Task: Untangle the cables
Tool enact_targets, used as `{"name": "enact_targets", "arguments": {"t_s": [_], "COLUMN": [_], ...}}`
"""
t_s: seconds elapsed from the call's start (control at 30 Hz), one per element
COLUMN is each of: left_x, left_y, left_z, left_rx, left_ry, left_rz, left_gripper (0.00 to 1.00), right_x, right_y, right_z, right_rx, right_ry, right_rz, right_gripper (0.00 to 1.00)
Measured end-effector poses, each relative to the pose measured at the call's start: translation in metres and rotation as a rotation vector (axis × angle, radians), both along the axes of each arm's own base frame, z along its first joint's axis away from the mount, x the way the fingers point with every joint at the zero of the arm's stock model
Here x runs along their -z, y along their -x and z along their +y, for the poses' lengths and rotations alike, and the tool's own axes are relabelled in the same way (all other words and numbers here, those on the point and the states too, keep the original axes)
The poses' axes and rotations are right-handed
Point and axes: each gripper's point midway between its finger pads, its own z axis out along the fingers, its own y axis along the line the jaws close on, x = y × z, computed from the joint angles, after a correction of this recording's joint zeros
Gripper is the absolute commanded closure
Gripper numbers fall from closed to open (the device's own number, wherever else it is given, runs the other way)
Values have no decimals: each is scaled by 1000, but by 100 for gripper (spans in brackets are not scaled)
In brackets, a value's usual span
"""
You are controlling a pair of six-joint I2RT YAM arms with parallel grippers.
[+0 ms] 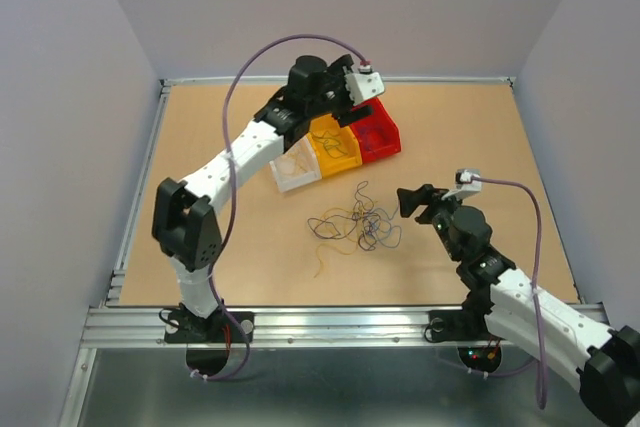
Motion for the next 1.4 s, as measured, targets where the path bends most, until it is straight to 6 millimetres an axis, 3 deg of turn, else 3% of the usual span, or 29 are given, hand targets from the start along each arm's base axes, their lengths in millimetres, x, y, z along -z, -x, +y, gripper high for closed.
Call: {"name": "enact_targets", "arguments": {"t_s": [0.1,0.23,0.3,0.47,0.6,0.9,0.93,0.97,1.13,1.27,1.4], "left_x": [-8,4,17,62,96,128,129,130,133,142,163], "left_y": [33,89,116,155,164,162,162,162,159,155,158], "left_z": [27,54,57,57,56,51,51,51,50,44,33], "left_rx": [26,105,161,258,287,297,297,298,296,285,284], "left_ry": [65,110,118,101,74,53,52,51,52,42,8], "left_rz": [65,159,208,321,406,451,452,452,439,433,457], "left_gripper": [13,13,13,13,13,13,13,13,13,14,15], "right_x": [23,36,40,54,67,83,83,84,89,86,65], "right_y": [-5,-11,-12,-6,-8,-26,-28,-32,-39,-40,-40], "right_z": [12,38,49,62,70,85,87,90,94,94,94], "right_rx": [-43,-147,-194,-276,-309,-333,-334,-338,-342,-345,-347], "right_ry": [58,95,100,110,128,165,166,170,182,186,172], "right_rz": [99,194,216,260,301,340,337,336,338,324,268], "right_gripper": [23,37,43,45,47,61,64,74,89,94,95]}}
